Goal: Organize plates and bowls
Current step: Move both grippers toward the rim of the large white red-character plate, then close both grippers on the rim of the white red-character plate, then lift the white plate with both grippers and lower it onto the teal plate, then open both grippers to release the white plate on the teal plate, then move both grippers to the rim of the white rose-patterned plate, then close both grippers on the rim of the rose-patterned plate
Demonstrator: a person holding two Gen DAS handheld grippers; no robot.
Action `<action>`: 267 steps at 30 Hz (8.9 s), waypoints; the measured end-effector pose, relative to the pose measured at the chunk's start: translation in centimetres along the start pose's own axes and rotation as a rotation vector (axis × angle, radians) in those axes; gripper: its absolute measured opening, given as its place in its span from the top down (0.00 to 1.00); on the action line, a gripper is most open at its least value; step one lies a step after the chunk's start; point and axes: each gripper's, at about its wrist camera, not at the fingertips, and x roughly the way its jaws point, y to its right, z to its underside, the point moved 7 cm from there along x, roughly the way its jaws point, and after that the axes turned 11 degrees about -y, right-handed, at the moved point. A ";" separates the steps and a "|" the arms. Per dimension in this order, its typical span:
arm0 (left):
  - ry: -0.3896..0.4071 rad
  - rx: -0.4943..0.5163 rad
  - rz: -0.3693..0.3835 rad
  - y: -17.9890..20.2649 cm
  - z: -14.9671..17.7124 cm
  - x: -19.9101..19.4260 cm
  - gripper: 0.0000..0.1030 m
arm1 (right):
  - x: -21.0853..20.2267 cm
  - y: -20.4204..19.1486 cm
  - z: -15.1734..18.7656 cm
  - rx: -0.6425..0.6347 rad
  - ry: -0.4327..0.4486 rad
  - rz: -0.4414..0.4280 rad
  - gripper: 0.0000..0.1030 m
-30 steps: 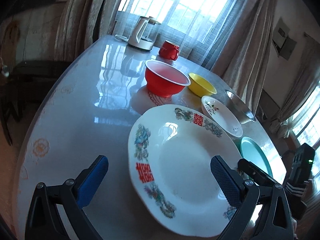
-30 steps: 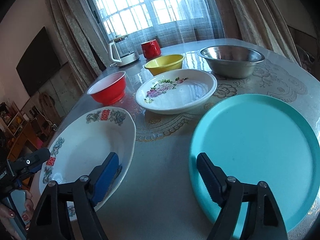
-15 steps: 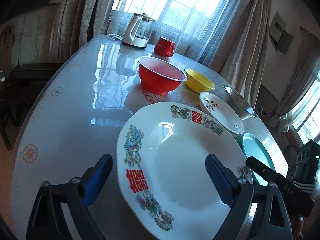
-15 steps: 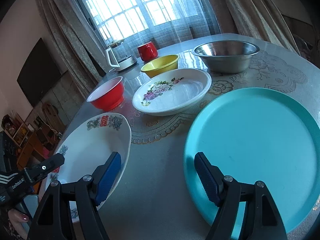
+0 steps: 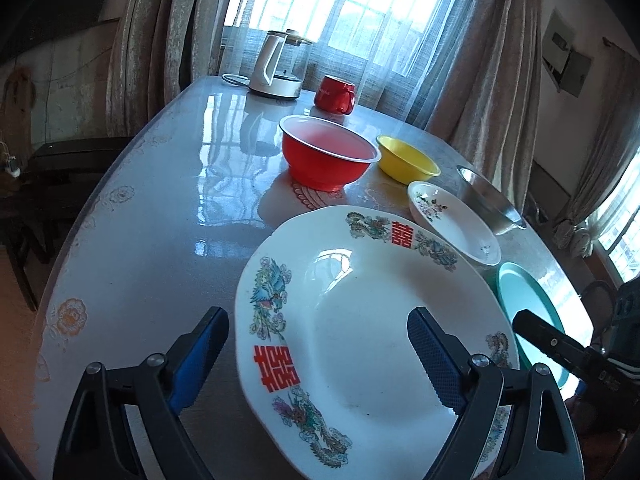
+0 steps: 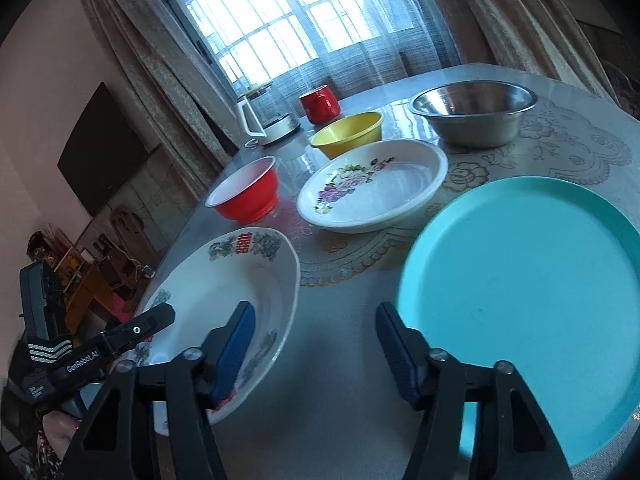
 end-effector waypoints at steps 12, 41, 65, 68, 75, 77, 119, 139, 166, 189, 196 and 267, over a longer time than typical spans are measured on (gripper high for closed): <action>-0.046 0.001 -0.104 -0.3 0.2 1.1 0.29 | 3.6 -1.7 -0.5 -0.028 -0.084 -0.033 0.57; -0.071 0.030 -0.169 -0.1 0.2 1.6 0.46 | 5.5 -3.1 -0.4 -0.042 -0.125 -0.040 0.74; -0.057 0.078 -0.116 2.4 1.4 1.3 0.59 | 2.0 -2.4 0.1 -0.085 -0.063 0.060 0.77; -0.059 0.093 -0.109 3.2 1.6 1.4 0.59 | 1.3 -2.0 0.3 -0.079 -0.056 0.072 0.77; -0.063 0.135 -0.082 5.6 1.9 2.0 0.58 | -0.3 -0.3 0.5 -0.042 -0.034 0.099 0.77; -0.058 0.146 -0.070 6.4 1.8 2.1 0.58 | -0.9 0.2 0.5 -0.034 -0.022 0.110 0.77; -0.101 0.420 -0.026 24.3 0.6 9.1 0.58 | -9.2 16.8 -0.7 0.261 0.148 0.305 0.77; -0.083 0.454 -0.056 24.6 1.0 8.7 0.59 | -12.9 17.8 1.1 0.321 0.176 0.312 0.69; -0.038 0.376 -0.069 20.9 -0.2 5.2 0.48 | -12.9 16.4 0.8 0.350 0.181 0.394 0.64; -0.008 0.122 -0.126 11.8 -7.0 7.3 0.22 | -9.2 10.2 -5.5 0.209 0.129 0.344 0.60; -0.017 0.099 -0.105 12.0 -8.5 8.9 0.17 | -6.4 8.7 -7.1 0.182 0.071 0.306 0.59; -0.144 0.173 0.050 12.0 -11.2 13.7 0.71 | 8.4 10.0 -13.6 0.122 -0.287 0.290 0.77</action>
